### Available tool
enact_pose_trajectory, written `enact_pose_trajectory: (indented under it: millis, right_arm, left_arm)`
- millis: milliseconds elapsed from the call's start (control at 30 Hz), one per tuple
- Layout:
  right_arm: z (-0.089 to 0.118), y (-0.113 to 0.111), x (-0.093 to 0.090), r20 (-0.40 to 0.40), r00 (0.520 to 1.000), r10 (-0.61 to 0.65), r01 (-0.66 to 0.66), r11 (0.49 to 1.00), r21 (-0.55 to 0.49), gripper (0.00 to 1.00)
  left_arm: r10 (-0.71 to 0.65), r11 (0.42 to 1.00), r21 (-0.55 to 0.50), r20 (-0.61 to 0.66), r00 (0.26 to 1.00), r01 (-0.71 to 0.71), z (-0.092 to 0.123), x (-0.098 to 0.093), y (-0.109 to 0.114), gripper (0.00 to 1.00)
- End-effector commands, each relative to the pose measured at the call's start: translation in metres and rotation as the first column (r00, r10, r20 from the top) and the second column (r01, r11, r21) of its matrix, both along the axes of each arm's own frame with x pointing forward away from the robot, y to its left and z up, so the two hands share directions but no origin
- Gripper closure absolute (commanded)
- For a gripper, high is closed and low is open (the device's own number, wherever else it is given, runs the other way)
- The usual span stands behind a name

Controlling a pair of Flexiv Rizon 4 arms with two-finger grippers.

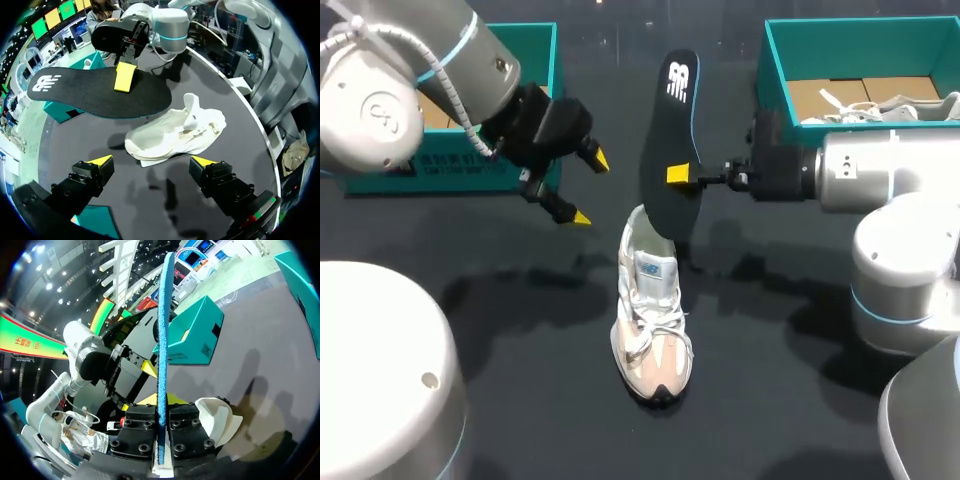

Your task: Take the shoe out of the shoebox, open the shoe tongue, remove and reinsert the insole, then place the shoe into the shoebox

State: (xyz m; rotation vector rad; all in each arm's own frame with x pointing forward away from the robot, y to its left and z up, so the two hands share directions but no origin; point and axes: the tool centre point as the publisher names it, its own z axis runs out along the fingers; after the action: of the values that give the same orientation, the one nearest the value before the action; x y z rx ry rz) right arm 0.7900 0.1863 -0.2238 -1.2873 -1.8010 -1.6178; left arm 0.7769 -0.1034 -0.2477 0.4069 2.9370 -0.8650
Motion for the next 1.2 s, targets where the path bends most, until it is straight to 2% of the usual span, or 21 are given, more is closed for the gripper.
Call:
enact_pose_trajectory:
  millis: [33,167,233,267,433,600,667,1000,1133,1200]
  right_arm:
    - [-0.002,0.006,0.0,0.004,1.0,-0.012,0.012,1.0,0.004,1.0]
    - [-0.002,0.006,0.0,0.004,1.0,-0.012,0.012,1.0,0.004,1.0]
    - [-0.002,0.006,0.0,0.004,1.0,-0.012,0.012,1.0,0.004,1.0]
    - [-0.002,0.006,0.0,0.004,1.0,-0.012,0.012,1.0,0.004,1.0]
    - [-0.017,0.018,0.003,0.071,0.993,0.089,-0.099,0.985,0.142,1.0]
    - [-0.022,0.032,0.008,0.114,0.984,0.134,-0.153,0.972,0.178,1.0]
    - [-0.023,0.034,0.011,0.157,0.973,0.17,-0.201,0.957,0.21,1.0]
    - [-0.023,0.034,0.012,0.171,0.97,0.174,-0.209,0.955,0.211,1.0]
    - [-0.027,0.035,0.013,0.177,0.969,0.17,-0.207,0.954,0.218,1.0]
    - [-0.03,0.035,0.013,0.206,0.964,0.169,-0.216,0.949,0.23,1.0]
  left_arm:
    - [0.019,0.999,-0.031,0.033,0.999,-0.018,-0.002,-0.01,0.008,0.0]
    - [0.019,0.999,-0.031,0.033,0.999,-0.018,-0.002,-0.01,0.008,0.0]
    - [0.024,0.999,0.023,0.052,0.998,-0.025,-0.011,-0.012,0.002,0.0]
    - [0.02,1.0,0.009,0.032,0.999,-0.02,-0.017,-0.012,0.001,0.0]
    - [0.038,0.999,0.026,0.002,0.999,-0.038,-0.037,-0.018,0.008,0.0]
    - [0.053,0.998,0.03,-0.019,0.998,-0.052,-0.046,-0.019,0.014,0.0]
    - [0.067,0.997,0.038,-0.03,0.997,-0.066,-0.051,-0.018,0.015,0.0]
    - [0.067,0.997,0.038,-0.03,0.997,-0.066,-0.051,-0.018,0.015,0.0]
    - [0.075,0.996,0.05,-0.049,0.996,-0.072,-0.067,-0.02,0.01,0.0]
    - [0.083,0.995,0.052,-0.051,0.995,-0.081,-0.072,-0.022,0.008,0.0]
